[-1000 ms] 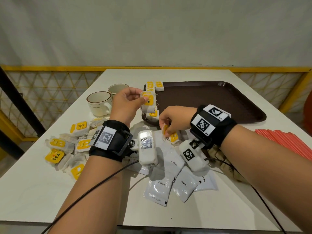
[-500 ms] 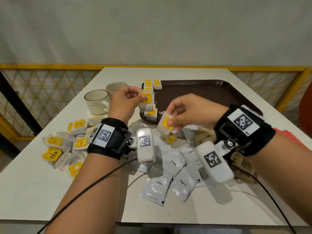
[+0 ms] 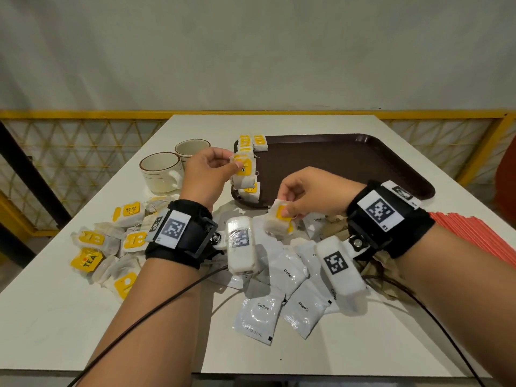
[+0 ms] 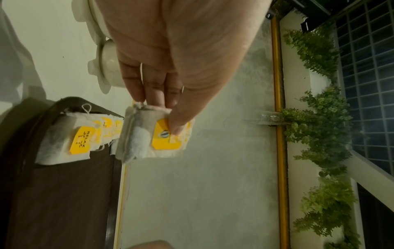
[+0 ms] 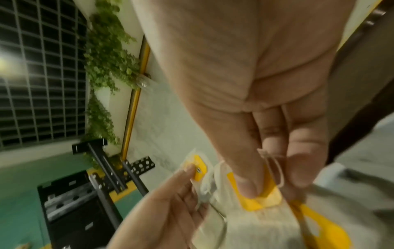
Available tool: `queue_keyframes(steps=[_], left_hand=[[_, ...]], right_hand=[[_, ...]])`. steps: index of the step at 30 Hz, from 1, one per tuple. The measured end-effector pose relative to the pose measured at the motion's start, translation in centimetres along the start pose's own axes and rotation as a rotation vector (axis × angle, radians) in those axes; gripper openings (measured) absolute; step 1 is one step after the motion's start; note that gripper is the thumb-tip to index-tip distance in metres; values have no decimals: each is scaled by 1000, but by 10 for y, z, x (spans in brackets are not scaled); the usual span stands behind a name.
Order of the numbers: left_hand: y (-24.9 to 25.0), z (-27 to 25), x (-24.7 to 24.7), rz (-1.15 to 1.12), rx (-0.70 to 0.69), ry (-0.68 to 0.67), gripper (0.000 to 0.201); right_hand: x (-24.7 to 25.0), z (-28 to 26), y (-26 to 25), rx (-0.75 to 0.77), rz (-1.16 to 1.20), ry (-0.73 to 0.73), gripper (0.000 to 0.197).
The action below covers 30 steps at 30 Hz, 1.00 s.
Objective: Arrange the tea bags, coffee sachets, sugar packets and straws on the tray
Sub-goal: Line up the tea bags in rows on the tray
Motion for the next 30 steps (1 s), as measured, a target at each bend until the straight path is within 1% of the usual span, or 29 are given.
queue_keyframes(steps=[2, 5, 7, 8, 10, 13, 17, 20, 22, 25, 26, 28, 30], left_hand=[[-2, -1, -4, 4, 18, -27, 15], [0, -5, -11, 8, 19, -68, 17], [3, -9, -15, 40, -7, -92, 21], [5, -11, -19, 66, -28, -116, 22], [7, -15, -25, 114, -69, -156, 28], [7, -16, -26, 140, -80, -157, 31], [7, -20, -34, 198, -53, -182, 30], [0, -21, -41, 300, -32, -208, 26], [-2, -20, -41, 339, -31, -203, 23], [0, -17, -34, 304, -47, -166, 28], [1, -16, -30, 289, -54, -145, 30], [3, -14, -24, 266, -61, -108, 30], [4, -13, -21, 245, -62, -92, 30]], right_hand=[[13, -2, -2, 14, 123, 107, 12], [31, -7, -4, 76, 436, 319, 13], [33, -9, 0, 90, 588, 401, 14], [30, -10, 3, 82, 636, 421, 14], [23, -11, 10, 56, 655, 417, 13], [17, -15, 16, 50, 678, 396, 12], [22, -20, 14, 109, 860, 486, 13], [25, -21, 11, 166, 932, 527, 13], [26, -22, 10, 166, 910, 507, 14], [25, -20, 11, 102, 808, 397, 17], [24, -17, 13, 51, 715, 334, 17], [21, -8, 17, -62, 425, 170, 18], [21, 5, 21, -112, 181, 33, 19]])
Point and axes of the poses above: each hand's wrist, its own z-axis towards the middle knuckle, its own x-axis out of the back of the hand, y = z × x, the point moved 8 cm from there along z, towards the middle knuckle, and after that the axes turned 14 degrees about x, right-handed, at the moved point
